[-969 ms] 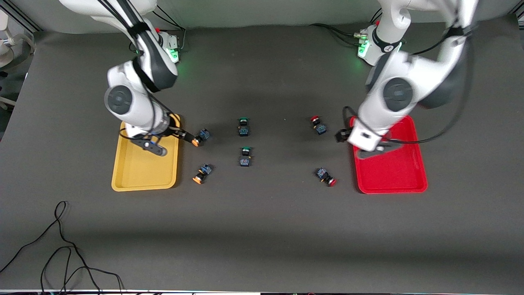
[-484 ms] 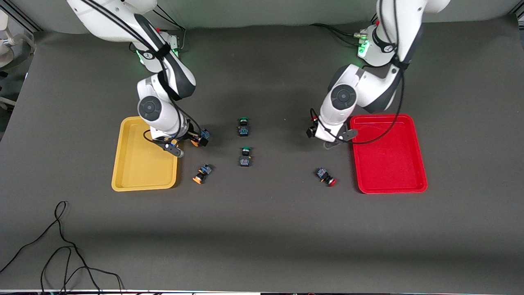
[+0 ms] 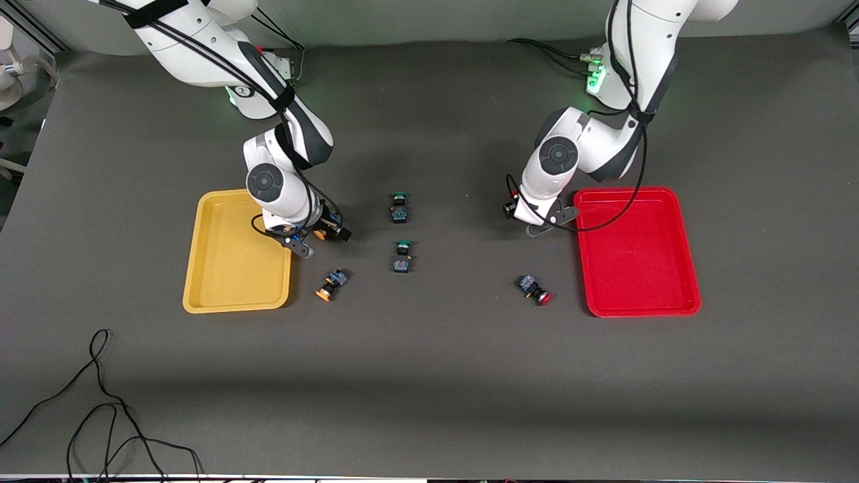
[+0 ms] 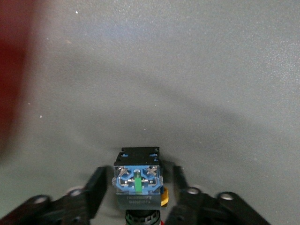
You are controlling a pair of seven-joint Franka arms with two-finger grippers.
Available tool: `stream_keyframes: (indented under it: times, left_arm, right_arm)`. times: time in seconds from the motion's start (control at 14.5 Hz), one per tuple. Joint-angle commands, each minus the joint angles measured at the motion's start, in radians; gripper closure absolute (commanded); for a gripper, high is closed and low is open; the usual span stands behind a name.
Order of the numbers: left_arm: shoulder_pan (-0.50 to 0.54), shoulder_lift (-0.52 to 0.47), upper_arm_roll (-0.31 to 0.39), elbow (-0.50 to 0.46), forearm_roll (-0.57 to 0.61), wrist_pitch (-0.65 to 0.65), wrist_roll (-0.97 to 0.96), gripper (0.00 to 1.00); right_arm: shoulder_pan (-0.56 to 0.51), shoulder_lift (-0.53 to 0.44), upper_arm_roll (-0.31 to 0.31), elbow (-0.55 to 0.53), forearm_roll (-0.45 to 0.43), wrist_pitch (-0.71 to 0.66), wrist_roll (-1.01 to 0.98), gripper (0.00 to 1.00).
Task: Place red and yellow buttons in trays
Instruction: 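Grasp the yellow button with the right gripper while the left gripper grasps the red button, then carry the yellow button into the yellow tray while the left gripper lifts the red button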
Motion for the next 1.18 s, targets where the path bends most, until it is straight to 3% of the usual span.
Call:
stream_keyframes:
  times: [0.0,0.14,0.21,0.35,0.48,0.69,0.83,0.9,1.04,1.11]
  left_arm:
    - [0.006,-0.027,-0.001,-0.008,-0.008,0.001,-0.014,1.0]
    - [0.017,-0.059,0.002,0.006,-0.01,-0.018,-0.013,1.0]
    - [0.049,-0.096,0.0,0.028,-0.01,-0.09,-0.008,1.0]
    - [0.094,-0.165,0.003,0.18,-0.01,-0.402,0.013,1.0]
    - [0.162,-0.202,0.007,0.384,-0.013,-0.72,0.076,1.0]
    - [0.307,-0.213,0.04,0.634,-0.019,-1.049,0.33,1.0]
    - [0.321,-0.271,0.156,0.653,-0.019,-1.105,0.534,1.0]
    - [0.319,-0.3,0.213,0.635,-0.019,-1.117,0.626,1.0]
    - [0.319,-0.349,0.292,0.557,-0.016,-1.111,0.722,1.0]
    - [0.318,-0.368,0.298,0.506,-0.013,-1.085,0.731,1.0]
  right_arm:
    - [0.013,-0.004,0.0,0.007,0.013,0.003,0.028,0.64]
    - [0.011,-0.021,0.0,0.008,0.013,-0.008,0.028,0.82]
    - [0.01,-0.037,0.0,0.011,0.013,-0.026,0.028,0.84]
    - [0.007,-0.099,-0.001,0.022,0.013,-0.103,0.016,0.91]
    - [-0.01,-0.193,-0.006,0.045,0.01,-0.239,0.009,0.91]
    - [-0.082,-0.343,-0.021,0.039,0.003,-0.375,-0.11,0.91]
    - [-0.133,-0.373,-0.079,0.031,0.003,-0.419,-0.263,0.91]
    - [-0.135,-0.373,-0.139,0.007,0.003,-0.415,-0.343,0.91]
    - [-0.135,-0.371,-0.239,-0.042,0.003,-0.392,-0.484,0.91]
    - [-0.133,-0.365,-0.285,-0.071,0.004,-0.363,-0.538,0.91]
